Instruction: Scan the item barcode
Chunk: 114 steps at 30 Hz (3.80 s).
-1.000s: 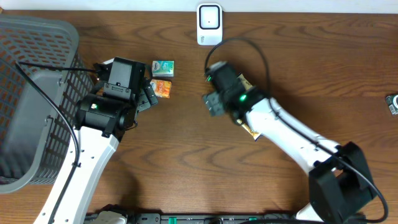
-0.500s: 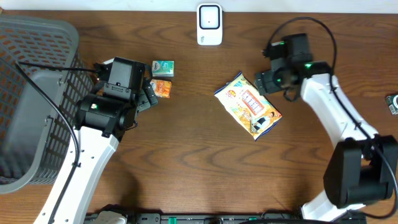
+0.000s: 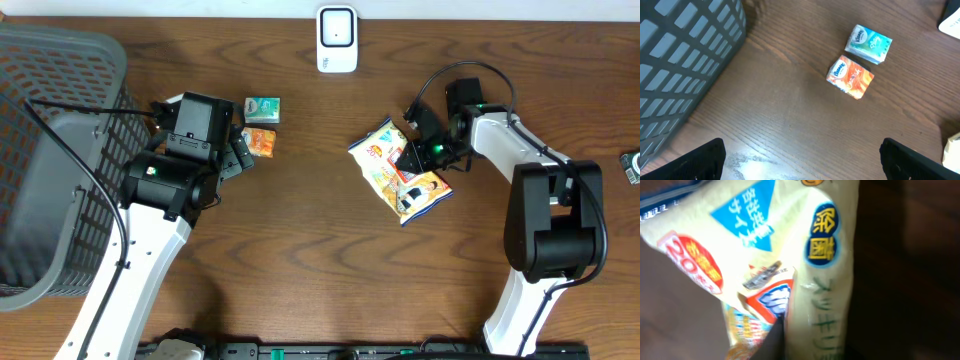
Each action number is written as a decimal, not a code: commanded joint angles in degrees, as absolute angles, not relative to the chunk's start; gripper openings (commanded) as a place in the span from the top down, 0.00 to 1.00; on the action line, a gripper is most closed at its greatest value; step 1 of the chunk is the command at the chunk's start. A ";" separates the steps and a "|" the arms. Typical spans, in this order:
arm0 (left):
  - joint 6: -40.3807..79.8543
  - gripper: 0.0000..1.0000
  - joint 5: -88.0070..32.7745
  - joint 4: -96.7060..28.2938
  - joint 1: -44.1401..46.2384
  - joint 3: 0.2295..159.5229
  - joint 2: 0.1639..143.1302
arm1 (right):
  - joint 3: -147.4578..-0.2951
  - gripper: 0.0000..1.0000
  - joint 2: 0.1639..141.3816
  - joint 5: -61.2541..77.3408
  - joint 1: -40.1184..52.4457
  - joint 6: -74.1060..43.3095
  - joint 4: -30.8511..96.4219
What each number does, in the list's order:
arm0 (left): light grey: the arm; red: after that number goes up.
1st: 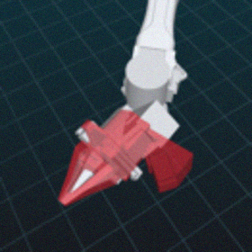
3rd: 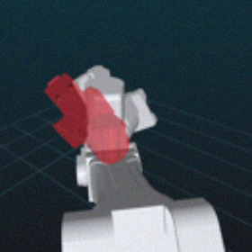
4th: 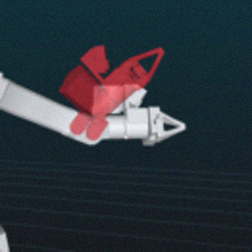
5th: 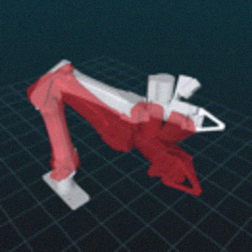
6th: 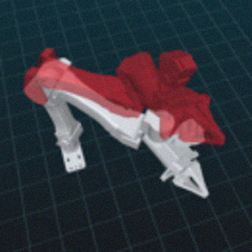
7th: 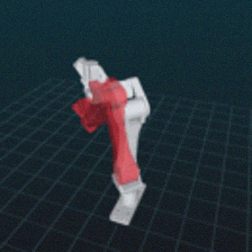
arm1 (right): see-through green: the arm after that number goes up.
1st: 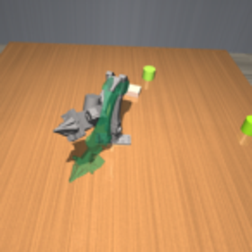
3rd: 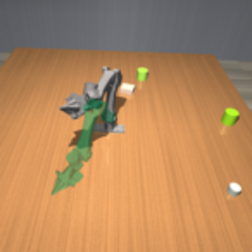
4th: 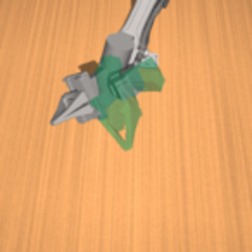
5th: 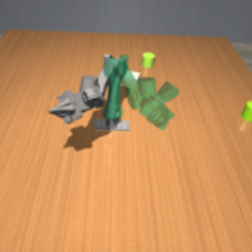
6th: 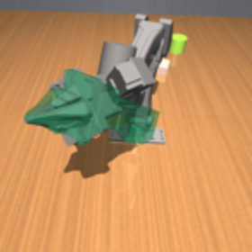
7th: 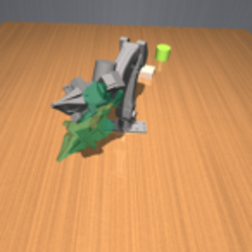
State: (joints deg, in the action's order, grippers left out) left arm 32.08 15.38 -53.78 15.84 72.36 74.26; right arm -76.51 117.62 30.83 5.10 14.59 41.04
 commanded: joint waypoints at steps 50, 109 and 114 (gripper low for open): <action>31.51 0.02 16.38 -53.95 15.66 72.60 74.63 | -106.72 0.99 132.33 11.35 18.26 -44.05 -5.85; 31.51 0.02 16.38 -53.95 15.66 72.60 74.63 | -101.71 0.20 117.78 21.65 -18.65 2.96 45.01; 31.51 0.02 16.38 -53.95 15.66 72.60 74.63 | -96.77 0.12 117.78 33.17 -12.32 1.15 42.74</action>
State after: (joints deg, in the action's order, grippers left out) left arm 32.08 15.38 -53.76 15.84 72.36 74.26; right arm -99.79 117.54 20.62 -16.14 3.53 43.92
